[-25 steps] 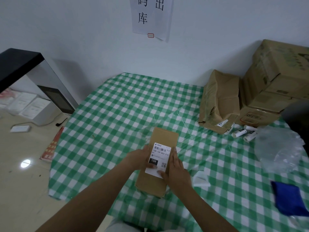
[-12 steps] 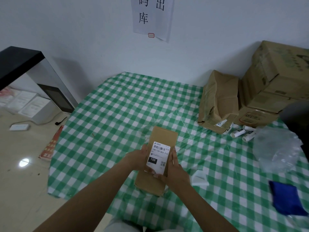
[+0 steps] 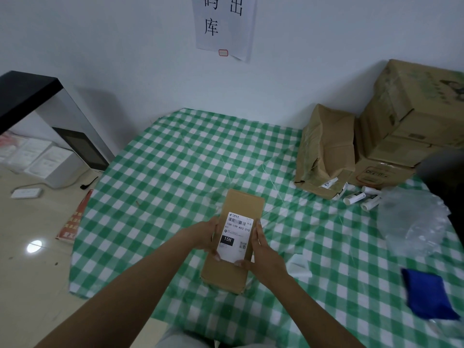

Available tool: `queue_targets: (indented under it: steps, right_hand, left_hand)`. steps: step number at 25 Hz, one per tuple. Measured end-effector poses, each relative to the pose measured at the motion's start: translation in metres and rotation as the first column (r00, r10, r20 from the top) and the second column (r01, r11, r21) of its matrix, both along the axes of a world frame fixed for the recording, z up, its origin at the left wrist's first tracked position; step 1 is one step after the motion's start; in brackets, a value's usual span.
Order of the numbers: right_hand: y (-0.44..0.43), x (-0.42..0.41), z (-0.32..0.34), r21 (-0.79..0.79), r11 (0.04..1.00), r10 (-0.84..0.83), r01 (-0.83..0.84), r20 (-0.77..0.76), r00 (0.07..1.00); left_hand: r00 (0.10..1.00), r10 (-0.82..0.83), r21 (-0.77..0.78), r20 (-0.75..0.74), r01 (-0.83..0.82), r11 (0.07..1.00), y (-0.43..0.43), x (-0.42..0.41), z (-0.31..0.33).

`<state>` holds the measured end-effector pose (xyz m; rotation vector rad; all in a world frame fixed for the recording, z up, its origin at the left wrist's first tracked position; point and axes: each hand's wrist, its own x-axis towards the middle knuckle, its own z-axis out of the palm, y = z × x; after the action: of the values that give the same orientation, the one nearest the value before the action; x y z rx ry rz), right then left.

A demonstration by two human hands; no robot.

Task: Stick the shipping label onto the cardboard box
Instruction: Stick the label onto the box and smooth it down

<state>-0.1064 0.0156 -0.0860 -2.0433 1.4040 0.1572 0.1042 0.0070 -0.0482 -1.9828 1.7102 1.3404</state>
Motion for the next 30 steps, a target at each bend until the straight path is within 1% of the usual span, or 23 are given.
queue_targets:
  steps: [4,7,11,14,17,19,23,25,30]
  right_hand:
    - [-0.004,-0.007,-0.001,-0.007,0.999,0.051,-0.05,0.06,0.997]
    - [-0.004,-0.009,0.0,0.003,0.999,0.039,-0.039,0.079,0.996]
    - [-0.001,-0.007,0.003,-0.028,0.999,0.041,-0.041,0.03,0.999]
    - [0.006,0.0,0.003,-0.056,0.998,-0.015,0.017,0.037,0.999]
    - [0.008,0.003,0.001,-0.063,0.996,-0.057,0.062,0.08,0.995]
    - [0.006,0.0,-0.001,-0.054,0.995,-0.076,0.083,0.115,0.99]
    - [0.005,-0.005,-0.004,-0.053,0.995,-0.079,0.09,0.18,0.98]
    - [0.005,-0.005,-0.006,-0.052,0.994,-0.081,0.092,0.178,0.981]
    - [0.003,-0.006,-0.006,-0.071,0.996,-0.047,0.056,0.127,0.991]
  left_hand:
    - [1.0,-0.011,0.01,-0.028,0.012,1.0,-0.001,0.006,0.002]
    - [0.999,-0.001,0.011,-0.033,0.001,1.0,0.0,0.005,0.001]
    - [1.0,0.021,-0.044,-0.013,-0.022,0.999,0.004,-0.005,0.003]
    - [0.999,0.022,-0.109,0.038,-0.018,0.994,0.009,-0.013,0.004]
    - [0.997,0.046,-0.127,0.059,-0.038,0.991,0.012,-0.013,-0.001]
    - [0.998,0.055,-0.133,0.025,-0.051,0.99,0.012,-0.011,-0.003]
    - [0.976,0.139,-0.097,-0.17,-0.157,0.983,0.01,0.002,-0.008]
    - [0.97,0.149,-0.092,-0.193,-0.169,0.981,0.011,0.006,-0.013]
    - [0.96,0.153,-0.142,-0.232,-0.19,0.972,0.018,0.008,-0.02]
